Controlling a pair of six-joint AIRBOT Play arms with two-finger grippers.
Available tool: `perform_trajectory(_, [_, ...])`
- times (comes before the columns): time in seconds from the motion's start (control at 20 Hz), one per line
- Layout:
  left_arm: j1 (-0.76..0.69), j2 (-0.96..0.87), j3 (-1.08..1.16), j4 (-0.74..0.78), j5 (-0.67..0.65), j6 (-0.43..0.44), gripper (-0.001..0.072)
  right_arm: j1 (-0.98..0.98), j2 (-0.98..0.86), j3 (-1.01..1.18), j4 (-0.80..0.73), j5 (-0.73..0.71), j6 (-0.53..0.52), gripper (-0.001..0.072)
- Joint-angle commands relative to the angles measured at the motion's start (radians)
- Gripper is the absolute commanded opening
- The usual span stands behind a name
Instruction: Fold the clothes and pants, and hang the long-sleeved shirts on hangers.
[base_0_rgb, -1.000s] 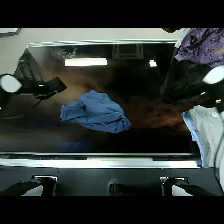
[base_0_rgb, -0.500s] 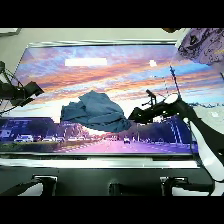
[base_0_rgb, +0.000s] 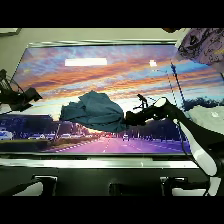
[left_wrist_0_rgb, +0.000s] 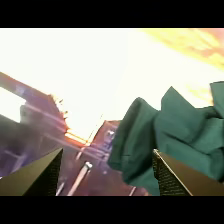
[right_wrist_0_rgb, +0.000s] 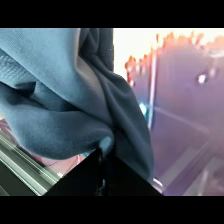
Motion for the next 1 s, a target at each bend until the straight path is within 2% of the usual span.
perform_trajectory(0.0, [0.088,-0.018,-0.126,-0.215,0.073,0.185,0.0630,0.004,0.014,0.000,-0.014,-0.006,0.023,0.0031])
perform_trajectory(0.1, [0.106,-0.046,-0.188,-0.354,0.122,0.292,0.0629,0.004,0.031,0.000,-0.023,0.003,0.032,0.0031])
perform_trajectory(0.15, [0.103,-0.072,-0.201,-0.399,0.135,0.332,0.0606,0.004,0.038,0.000,-0.023,0.007,0.031,0.0031])
perform_trajectory(0.25, [0.074,-0.134,-0.201,-0.443,0.146,0.386,0.0599,0.004,0.051,0.000,-0.023,0.026,0.031,0.0031])
perform_trajectory(0.7, [-0.052,-0.261,-0.198,-0.478,0.306,0.394,0.0590,0.004,0.060,0.000,-0.023,0.076,0.039,0.0032])
perform_trajectory(0.75, [-0.063,-0.269,-0.197,-0.487,0.321,0.394,0.0554,0.004,0.061,0.000,-0.023,0.077,0.039,0.0032])
perform_trajectory(0.8, [-0.071,-0.273,-0.197,-0.494,0.330,0.394,0.0323,0.004,0.066,0.000,-0.023,0.075,0.038,0.0031])
perform_trajectory(0.85, [-0.075,-0.272,-0.196,-0.496,0.336,0.394,0.0047,0.004,0.074,0.000,-0.023,0.070,0.038,0.0031])
perform_trajectory(0.9, [-0.075,-0.271,-0.186,-0.500,0.337,0.394,0.0017,0.004,0.088,0.000,-0.024,0.056,0.038,0.0031])
perform_trajectory(0.95, [-0.074,-0.266,-0.169,-0.502,0.337,0.394,0.0016,0.004,0.107,0.006,-0.036,0.037,0.037,0.0031])
